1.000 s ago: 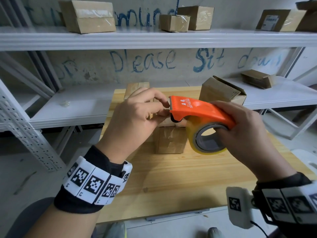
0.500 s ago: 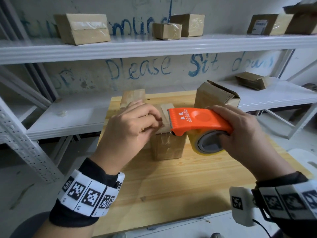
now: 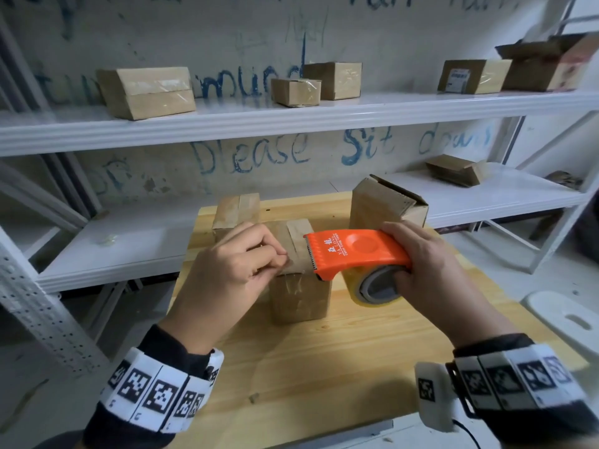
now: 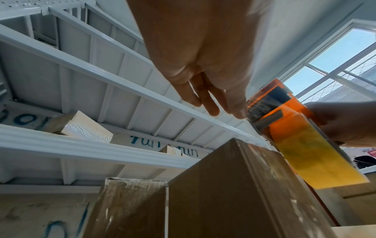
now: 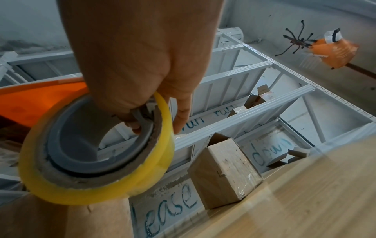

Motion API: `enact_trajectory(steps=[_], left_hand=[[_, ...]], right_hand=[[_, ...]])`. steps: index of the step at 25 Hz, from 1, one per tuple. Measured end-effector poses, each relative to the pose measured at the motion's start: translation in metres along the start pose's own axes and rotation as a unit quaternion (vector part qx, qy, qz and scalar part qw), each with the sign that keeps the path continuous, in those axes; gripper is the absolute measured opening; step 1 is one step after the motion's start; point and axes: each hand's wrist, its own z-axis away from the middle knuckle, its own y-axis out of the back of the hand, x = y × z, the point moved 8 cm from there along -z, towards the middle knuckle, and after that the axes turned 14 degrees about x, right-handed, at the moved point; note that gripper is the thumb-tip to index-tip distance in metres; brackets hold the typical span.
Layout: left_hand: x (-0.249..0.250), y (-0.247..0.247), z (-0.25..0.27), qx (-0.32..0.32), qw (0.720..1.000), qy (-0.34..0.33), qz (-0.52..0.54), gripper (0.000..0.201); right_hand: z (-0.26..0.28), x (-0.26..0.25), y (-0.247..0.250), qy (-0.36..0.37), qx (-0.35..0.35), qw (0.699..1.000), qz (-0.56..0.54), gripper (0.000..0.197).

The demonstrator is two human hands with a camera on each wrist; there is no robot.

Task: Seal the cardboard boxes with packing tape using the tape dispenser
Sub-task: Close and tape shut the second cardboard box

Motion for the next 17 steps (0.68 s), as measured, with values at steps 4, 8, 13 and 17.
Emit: enact_trajectory(steps=[4, 8, 13, 17], left_hand=[[0.002, 0.001, -0.001, -0.004, 1.000, -0.004, -0.002, 0.016], [0.003, 0.006, -0.005, 0.000, 1.000, -0.011, 0.004, 0.016], [0.000, 0.009, -0.001, -0.010, 1.000, -0.006, 0.002, 0.014], [-0.021, 0.026, 0.001, 0.002, 0.999, 0.042, -0.013, 0.011]], right_hand=[[0.003, 0.002, -0.003, -0.005, -0.014, 1.000, 0.002, 0.068], [0.003, 0.003, -0.004, -0.016, -0.019, 1.000, -0.009, 0.067], [0.006, 0.007, -0.005, -0.022, -0.026, 0.999, -0.008, 0.068], [0.004, 0.031, 0.010, -0.039, 0.026, 0.999, 0.009, 0.067]])
